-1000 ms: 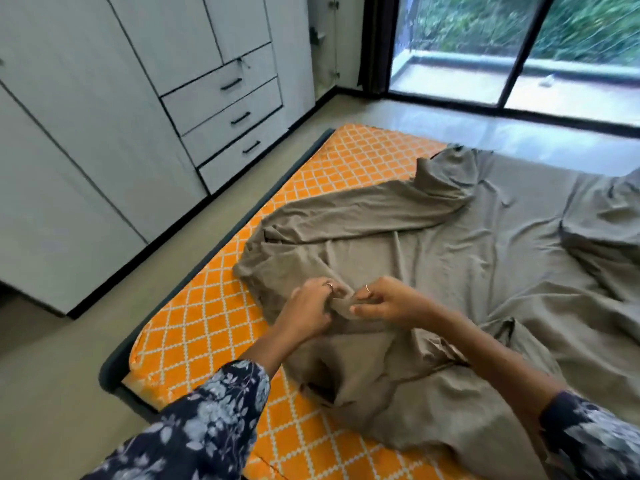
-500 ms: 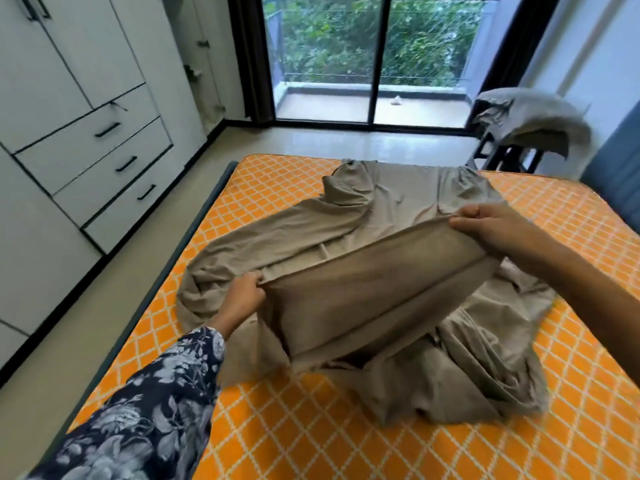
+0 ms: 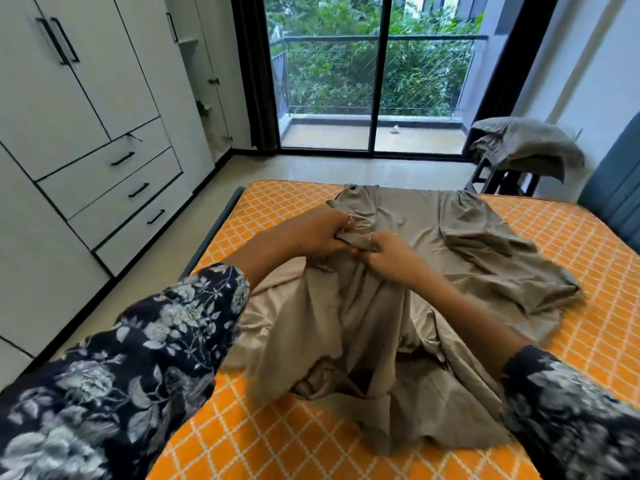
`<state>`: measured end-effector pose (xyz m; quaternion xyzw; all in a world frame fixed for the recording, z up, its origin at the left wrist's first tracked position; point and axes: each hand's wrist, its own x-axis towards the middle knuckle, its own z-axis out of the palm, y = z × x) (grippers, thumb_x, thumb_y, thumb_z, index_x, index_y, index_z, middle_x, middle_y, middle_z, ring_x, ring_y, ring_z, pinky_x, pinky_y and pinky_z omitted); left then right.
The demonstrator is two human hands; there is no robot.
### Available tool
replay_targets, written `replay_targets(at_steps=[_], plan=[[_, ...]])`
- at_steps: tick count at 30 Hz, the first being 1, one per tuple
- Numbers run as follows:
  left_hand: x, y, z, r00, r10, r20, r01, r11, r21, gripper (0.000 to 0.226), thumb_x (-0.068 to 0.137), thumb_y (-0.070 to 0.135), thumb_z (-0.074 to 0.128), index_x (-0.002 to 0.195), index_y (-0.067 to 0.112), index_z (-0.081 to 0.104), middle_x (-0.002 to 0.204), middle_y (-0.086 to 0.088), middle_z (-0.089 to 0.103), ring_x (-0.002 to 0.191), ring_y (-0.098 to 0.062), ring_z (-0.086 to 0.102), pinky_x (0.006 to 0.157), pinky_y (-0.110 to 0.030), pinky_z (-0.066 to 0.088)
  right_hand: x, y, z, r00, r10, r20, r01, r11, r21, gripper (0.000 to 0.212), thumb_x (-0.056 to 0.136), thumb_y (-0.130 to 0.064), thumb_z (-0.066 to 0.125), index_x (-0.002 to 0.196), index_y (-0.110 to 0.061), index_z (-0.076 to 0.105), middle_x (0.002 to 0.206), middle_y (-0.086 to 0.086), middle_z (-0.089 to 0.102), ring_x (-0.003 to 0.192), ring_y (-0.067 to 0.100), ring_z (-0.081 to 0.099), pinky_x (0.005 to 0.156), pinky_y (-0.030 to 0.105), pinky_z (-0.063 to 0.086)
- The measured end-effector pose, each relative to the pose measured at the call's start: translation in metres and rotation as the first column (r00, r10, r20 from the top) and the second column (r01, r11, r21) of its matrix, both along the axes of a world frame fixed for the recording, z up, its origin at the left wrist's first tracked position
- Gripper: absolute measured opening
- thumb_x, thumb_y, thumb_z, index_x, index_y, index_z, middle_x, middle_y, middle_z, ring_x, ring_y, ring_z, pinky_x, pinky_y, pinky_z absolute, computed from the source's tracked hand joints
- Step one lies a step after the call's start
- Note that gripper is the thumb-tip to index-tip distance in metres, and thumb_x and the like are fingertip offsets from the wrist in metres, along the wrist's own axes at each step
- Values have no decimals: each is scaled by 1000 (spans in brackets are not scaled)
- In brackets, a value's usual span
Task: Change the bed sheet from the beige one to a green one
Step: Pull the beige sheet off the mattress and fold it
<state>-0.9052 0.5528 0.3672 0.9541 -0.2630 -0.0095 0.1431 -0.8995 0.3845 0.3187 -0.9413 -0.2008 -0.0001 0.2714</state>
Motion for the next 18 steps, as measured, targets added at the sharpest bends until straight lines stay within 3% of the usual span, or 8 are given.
replay_targets(at_steps=[2,5,8,10,14,18], plan=[[-2,18,-3,996,74,57,-79,991,104,17,88,16,59,104,10,62,92,-10,63,82,-24,55,66,-32,39,3,-3,9,1000,-2,26,1,999,37,17,88,-14,57,75,-8,64,69,5,59,75,22,58,54,29,27],[-3,44,-19,955,270,125,-287,947,142,11,85,14,60,96,12,62,99,-11,60,92,-30,57,71,-37,47,2,-4,25,997,0,81,-7,997,77,32,86,-12,55,56,-10,44,53,2,43,57,18,44,48,22,26],[-6,63,-30,882,462,97,-470,877,99,8,81,13,63,87,8,63,95,-13,58,86,-33,59,73,-44,53,4,-7,31,995,5,100,-12,997,74,29,85,-13,53,59,-2,49,59,13,51,60,25,49,54,34,30],[-9,73,-34,835,548,51,-550,829,104,5,80,9,60,85,7,62,95,-16,61,87,-34,60,73,-42,53,4,-11,33,995,14,103,-23,996,91,29,86,-13,52,59,-3,48,57,10,49,60,24,48,54,35,29],[-13,94,-46,780,626,-8,-624,778,79,25,84,3,53,104,5,67,107,-17,64,98,-33,59,78,-36,48,4,-26,36,994,-12,105,0,994,107,40,86,-10,52,51,-15,33,49,-1,37,50,10,35,52,32,25],[-19,109,-59,802,579,-149,-594,800,-89,26,92,2,45,107,6,66,107,-13,63,93,-26,55,73,-31,42,15,-47,25,999,-15,46,10,995,97,44,87,-10,52,49,-19,33,45,-5,38,49,7,36,49,22,26]])
